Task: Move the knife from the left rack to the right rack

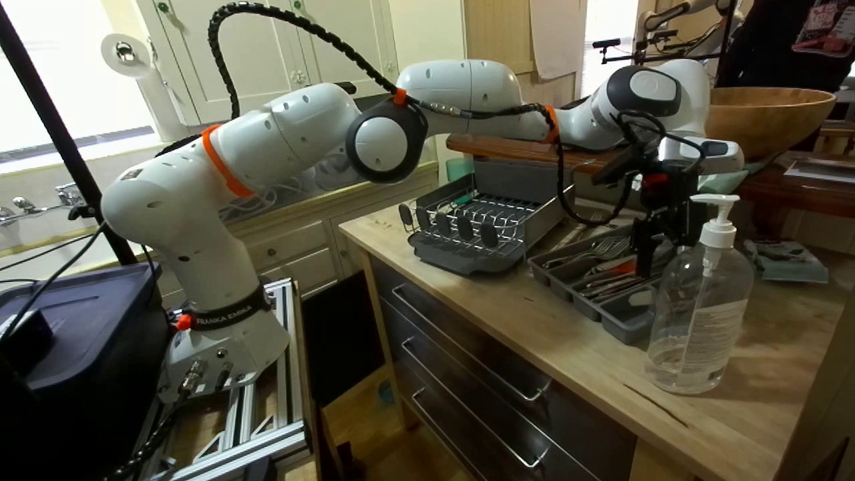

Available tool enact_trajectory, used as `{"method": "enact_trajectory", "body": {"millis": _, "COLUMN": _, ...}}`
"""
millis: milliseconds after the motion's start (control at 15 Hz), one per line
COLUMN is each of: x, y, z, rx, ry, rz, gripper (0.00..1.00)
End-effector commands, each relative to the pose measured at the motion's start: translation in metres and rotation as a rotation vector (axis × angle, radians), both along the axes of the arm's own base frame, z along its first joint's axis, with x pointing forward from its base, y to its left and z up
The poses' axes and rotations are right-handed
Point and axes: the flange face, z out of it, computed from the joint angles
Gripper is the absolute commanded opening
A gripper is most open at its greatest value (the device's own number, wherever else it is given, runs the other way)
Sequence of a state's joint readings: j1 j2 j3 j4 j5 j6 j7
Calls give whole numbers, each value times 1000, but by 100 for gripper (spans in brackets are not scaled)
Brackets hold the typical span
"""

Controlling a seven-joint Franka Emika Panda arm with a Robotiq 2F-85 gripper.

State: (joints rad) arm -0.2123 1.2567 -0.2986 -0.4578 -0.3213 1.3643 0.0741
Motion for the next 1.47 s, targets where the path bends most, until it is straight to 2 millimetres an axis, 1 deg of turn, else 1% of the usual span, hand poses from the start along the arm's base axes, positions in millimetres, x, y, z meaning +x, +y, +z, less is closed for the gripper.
{"method": "enact_trajectory", "body": {"millis": 0, "x": -8, "y": -12, "z": -20, "rx": 4, "ry": 71, "rz": 22, "gripper": 100}}
{"method": "enact_trajectory", "body": {"millis": 67, "x": -10, "y": -12, "z": -24, "rx": 3, "ry": 81, "rz": 11, "gripper": 100}}
{"method": "enact_trajectory", "body": {"millis": 133, "x": -11, "y": -13, "z": -28, "rx": 2, "ry": 88, "rz": 4, "gripper": 92}}
{"method": "enact_trajectory", "body": {"millis": 200, "x": -12, "y": -13, "z": -31, "rx": -3, "ry": 92, "rz": -5, "gripper": 74}}
{"method": "enact_trajectory", "body": {"millis": 267, "x": -13, "y": -13, "z": -33, "rx": -8, "ry": 96, "rz": -10, "gripper": 68}}
{"method": "enact_trajectory", "body": {"millis": 333, "x": -13, "y": -12, "z": -36, "rx": -11, "ry": 102, "rz": -13, "gripper": 58}}
{"method": "enact_trajectory", "body": {"millis": 533, "x": -13, "y": -10, "z": -37, "rx": -19, "ry": 107, "rz": -14, "gripper": 35}}
{"method": "enact_trajectory", "body": {"millis": 733, "x": -10, "y": -5, "z": -33, "rx": -33, "ry": 92, "rz": -11, "gripper": 13}}
{"method": "enact_trajectory", "body": {"millis": 800, "x": -8, "y": -3, "z": -30, "rx": -43, "ry": 84, "rz": -11, "gripper": 4}}
{"method": "enact_trajectory", "body": {"millis": 867, "x": -6, "y": -1, "z": -26, "rx": -60, "ry": 78, "rz": -13, "gripper": 1}}
{"method": "enact_trajectory", "body": {"millis": 933, "x": -4, "y": 2, "z": -20, "rx": -69, "ry": 67, "rz": -7, "gripper": 0}}
{"method": "enact_trajectory", "body": {"millis": 1067, "x": 1, "y": 13, "z": -8, "rx": -88, "ry": 46, "rz": -9, "gripper": 3}}
{"method": "enact_trajectory", "body": {"millis": 1133, "x": 5, "y": 19, "z": 3, "rx": -95, "ry": 23, "rz": -7, "gripper": 2}}
{"method": "enact_trajectory", "body": {"millis": 1200, "x": 8, "y": 25, "z": 16, "rx": -107, "ry": -3, "rz": -7, "gripper": 2}}
{"method": "enact_trajectory", "body": {"millis": 1267, "x": 13, "y": 33, "z": 35, "rx": -124, "ry": -42, "rz": -9, "gripper": 0}}
{"method": "enact_trajectory", "body": {"millis": 1400, "x": 16, "y": 42, "z": 61, "rx": -150, "ry": -85, "rz": -24, "gripper": 0}}
